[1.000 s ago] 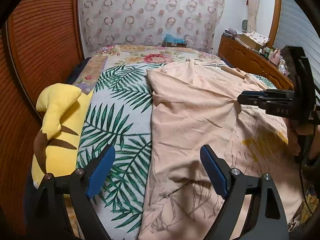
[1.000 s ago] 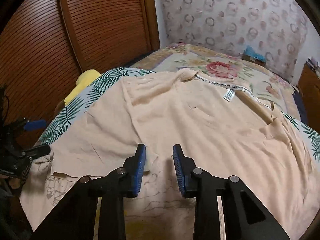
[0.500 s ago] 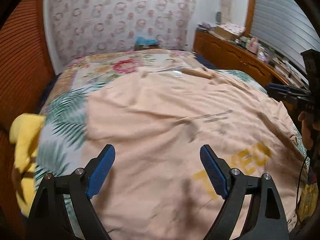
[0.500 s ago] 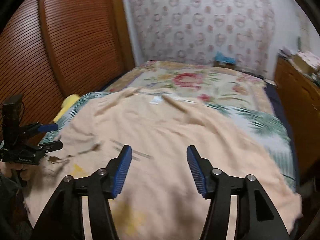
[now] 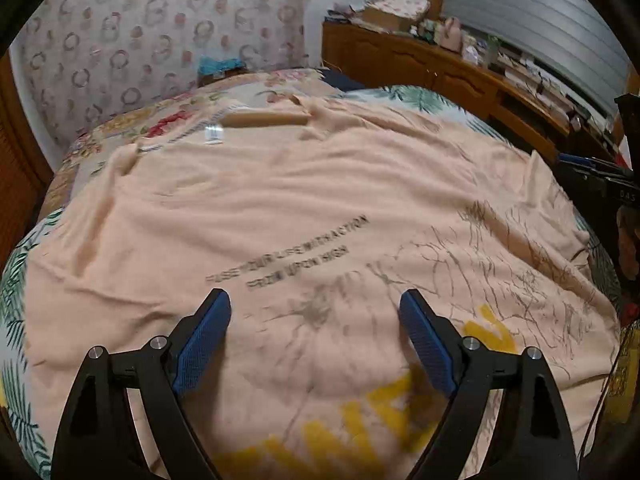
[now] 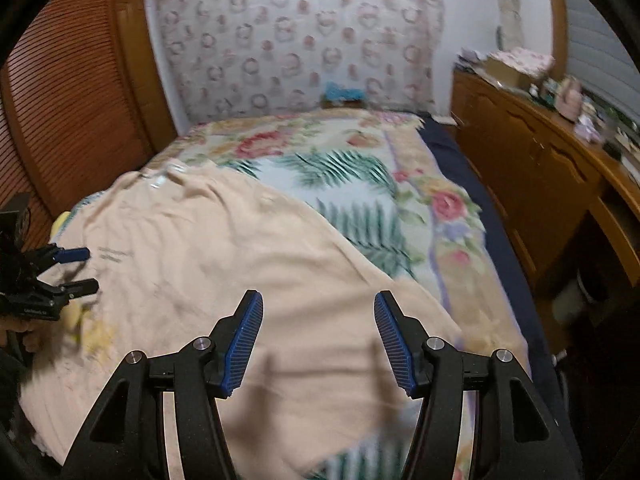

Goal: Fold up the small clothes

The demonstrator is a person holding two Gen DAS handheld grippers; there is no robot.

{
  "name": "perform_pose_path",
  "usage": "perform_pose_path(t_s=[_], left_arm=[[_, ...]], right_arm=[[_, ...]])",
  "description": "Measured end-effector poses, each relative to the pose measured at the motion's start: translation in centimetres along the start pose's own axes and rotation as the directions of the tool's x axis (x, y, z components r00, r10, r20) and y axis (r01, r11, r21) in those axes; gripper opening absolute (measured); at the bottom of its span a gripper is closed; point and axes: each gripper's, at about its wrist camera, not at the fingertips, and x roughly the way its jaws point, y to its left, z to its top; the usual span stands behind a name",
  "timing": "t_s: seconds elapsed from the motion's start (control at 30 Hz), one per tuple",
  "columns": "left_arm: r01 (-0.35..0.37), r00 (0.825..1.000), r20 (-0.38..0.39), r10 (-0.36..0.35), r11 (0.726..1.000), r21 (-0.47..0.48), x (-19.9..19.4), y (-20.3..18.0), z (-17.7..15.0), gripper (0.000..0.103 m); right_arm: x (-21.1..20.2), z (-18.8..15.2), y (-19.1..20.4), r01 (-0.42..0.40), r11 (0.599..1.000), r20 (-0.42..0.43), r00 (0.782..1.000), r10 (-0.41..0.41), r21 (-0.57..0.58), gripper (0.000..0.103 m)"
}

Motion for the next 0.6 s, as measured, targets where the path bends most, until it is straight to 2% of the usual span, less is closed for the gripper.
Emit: perform_pose_path(t_s=[0.07, 0.43, 0.6], left_arm=[[-0.026, 1.000, 0.003, 0.026, 0.999, 0.025, 0.4, -0.6, 0.2, 0.089], [-0.031, 1.000, 0.001, 0.031, 0.999, 0.033, 0.4, -1.1, 0.1, 0.094], [-0.030, 1.000, 0.002, 0.030, 0.999, 0.032, 0.4, -1.1, 0.1, 0.094]], right_arm=[[0.2, -0.1, -1.0, 0.015, 1.000, -0.019, 1.000, -0.014, 0.019, 0.060], [0.1, 1.0, -2.5, 0.086, 0.991, -0.055, 0.995, -0.081, 0.102, 0.060], [0.6, 1.0, -2.6, 0.066, 0.987, -0.083, 0.995, -0.054, 0.144, 0.060]])
